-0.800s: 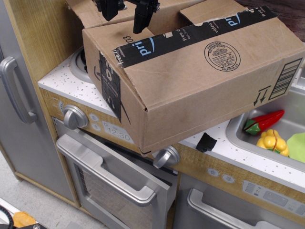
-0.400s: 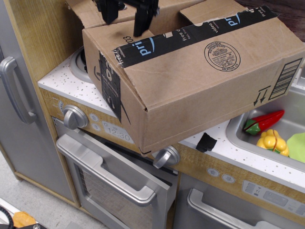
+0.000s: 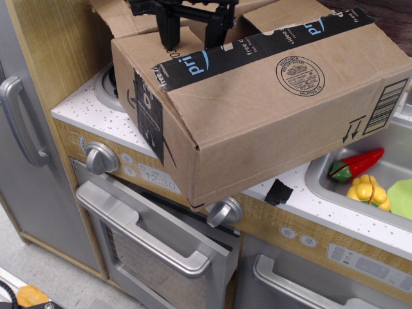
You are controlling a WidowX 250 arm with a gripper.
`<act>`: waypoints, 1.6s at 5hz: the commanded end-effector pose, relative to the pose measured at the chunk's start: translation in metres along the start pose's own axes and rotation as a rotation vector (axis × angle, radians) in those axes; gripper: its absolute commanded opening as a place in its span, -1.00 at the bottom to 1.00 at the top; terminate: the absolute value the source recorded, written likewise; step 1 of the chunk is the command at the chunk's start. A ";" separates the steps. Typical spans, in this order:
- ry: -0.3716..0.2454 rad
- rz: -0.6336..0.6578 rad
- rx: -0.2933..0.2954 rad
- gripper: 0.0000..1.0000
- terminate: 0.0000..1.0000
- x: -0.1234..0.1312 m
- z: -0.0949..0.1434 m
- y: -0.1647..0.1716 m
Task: Open large4fbox flaps
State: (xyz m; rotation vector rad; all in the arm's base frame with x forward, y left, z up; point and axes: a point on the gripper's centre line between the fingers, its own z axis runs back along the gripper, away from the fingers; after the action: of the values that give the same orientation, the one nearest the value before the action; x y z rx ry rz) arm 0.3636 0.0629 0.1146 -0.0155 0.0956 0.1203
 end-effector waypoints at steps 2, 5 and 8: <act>0.093 0.057 -0.180 1.00 -1.00 -0.016 0.041 -0.047; 0.066 0.176 -0.152 1.00 -1.00 -0.052 0.077 -0.097; -0.034 0.281 -0.164 1.00 -1.00 -0.095 0.053 -0.144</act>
State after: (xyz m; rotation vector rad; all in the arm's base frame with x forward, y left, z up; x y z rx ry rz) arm 0.2852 -0.0930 0.1534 -0.1465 0.0850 0.4102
